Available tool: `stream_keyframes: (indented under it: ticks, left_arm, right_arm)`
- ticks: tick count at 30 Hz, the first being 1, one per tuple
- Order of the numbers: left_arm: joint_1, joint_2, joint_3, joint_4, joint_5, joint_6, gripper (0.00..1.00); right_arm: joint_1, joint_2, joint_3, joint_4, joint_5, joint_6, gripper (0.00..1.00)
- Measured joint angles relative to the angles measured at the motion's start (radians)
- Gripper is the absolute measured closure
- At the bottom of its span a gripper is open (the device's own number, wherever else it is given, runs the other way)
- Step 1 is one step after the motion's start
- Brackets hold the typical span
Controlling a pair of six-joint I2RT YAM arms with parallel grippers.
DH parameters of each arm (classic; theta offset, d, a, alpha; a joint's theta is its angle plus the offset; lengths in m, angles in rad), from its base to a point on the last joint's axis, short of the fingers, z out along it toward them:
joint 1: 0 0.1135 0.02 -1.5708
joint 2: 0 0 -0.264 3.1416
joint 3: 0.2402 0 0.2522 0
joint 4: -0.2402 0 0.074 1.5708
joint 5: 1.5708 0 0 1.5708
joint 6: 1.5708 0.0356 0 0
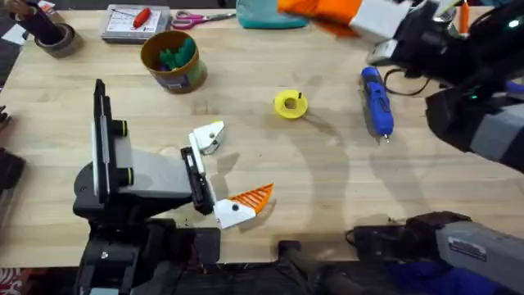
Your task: Pick up the gripper from the table and insert it into the empty holder that is missing its gripper. Then pick up a screw, insert it into the mounting hole, and use the screwdriver to tighten it. Finally, clean up the table by picking up the vegetable and placing it into the bucket.
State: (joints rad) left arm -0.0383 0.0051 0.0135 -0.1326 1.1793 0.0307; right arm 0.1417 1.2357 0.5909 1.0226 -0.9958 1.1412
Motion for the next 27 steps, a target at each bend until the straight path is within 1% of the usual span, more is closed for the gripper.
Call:
stream_keyframes:
  ticks: [4, 5, 13, 19, 27]
  left_arm:
    - [0.000, 0.000, 0.000, 0.000, 0.000, 0.000, 0.015]
    - [0.000, 0.000, 0.000, 0.000, 0.000, 0.000, 0.015]
    - [0.000, 0.000, 0.000, 0.000, 0.000, 0.000, 0.015]
    - [0.000, 0.000, 0.000, 0.000, 0.000, 0.000, 0.015]
    - [0.000, 0.000, 0.000, 0.000, 0.000, 0.000, 0.015]
  right_arm:
    - [0.000, 0.043, -0.009, 0.011, -0.062, 0.070, 0.993]
    - [0.000, 0.070, -0.009, 0.014, -0.102, 0.095, 0.993]
    - [0.000, 0.186, -0.009, 0.016, -0.210, 0.134, 0.993]
    - [0.019, 0.259, -0.009, 0.016, -0.260, 0.137, 0.993]
    - [0.074, 0.284, -0.048, 0.018, -0.288, 0.091, 0.993]
